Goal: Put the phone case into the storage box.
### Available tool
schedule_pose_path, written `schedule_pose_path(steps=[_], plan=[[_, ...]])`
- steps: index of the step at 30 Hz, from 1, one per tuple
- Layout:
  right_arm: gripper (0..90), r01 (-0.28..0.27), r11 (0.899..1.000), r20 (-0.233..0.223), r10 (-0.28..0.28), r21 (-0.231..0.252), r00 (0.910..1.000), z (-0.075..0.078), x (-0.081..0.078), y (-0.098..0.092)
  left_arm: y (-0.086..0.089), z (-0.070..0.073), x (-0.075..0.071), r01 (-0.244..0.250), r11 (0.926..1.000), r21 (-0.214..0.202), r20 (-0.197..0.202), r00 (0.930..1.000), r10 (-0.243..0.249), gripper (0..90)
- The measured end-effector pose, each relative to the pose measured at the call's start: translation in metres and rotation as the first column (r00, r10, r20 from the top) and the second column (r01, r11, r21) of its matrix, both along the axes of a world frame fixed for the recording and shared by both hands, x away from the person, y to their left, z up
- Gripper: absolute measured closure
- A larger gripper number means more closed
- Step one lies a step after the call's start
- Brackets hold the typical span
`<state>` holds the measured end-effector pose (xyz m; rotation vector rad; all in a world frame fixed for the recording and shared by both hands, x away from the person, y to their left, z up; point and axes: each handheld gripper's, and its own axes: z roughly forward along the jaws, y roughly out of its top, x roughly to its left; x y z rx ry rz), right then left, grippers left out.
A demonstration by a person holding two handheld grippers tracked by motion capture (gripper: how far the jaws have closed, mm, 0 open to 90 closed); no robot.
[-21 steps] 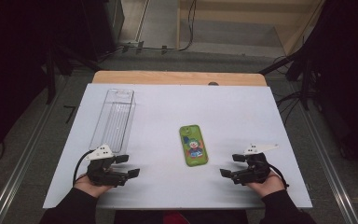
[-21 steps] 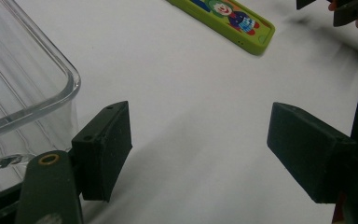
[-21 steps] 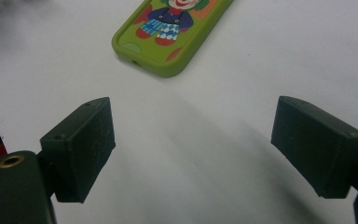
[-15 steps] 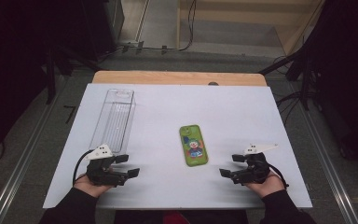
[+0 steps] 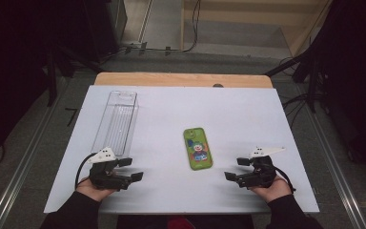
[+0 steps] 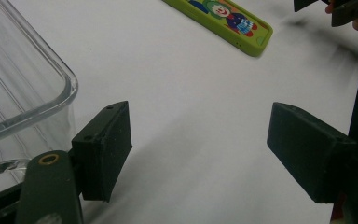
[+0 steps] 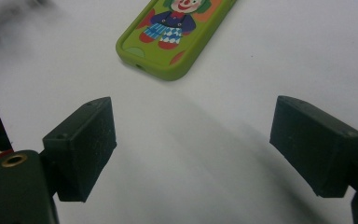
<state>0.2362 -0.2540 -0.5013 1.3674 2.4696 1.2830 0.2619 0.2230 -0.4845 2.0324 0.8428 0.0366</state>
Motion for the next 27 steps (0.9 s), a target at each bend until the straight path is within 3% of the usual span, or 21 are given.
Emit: schedule_pose_path(steps=[27], plan=[[13.4, -0.019, 1.000, -0.009, 0.019, 0.013, 0.9998, 0.0024, 0.0053, -0.0015, 0.0012, 0.0008, -0.0004, -0.001, 1.0000, -0.009, 0.000, 1.0000, 0.001, 22.2]])
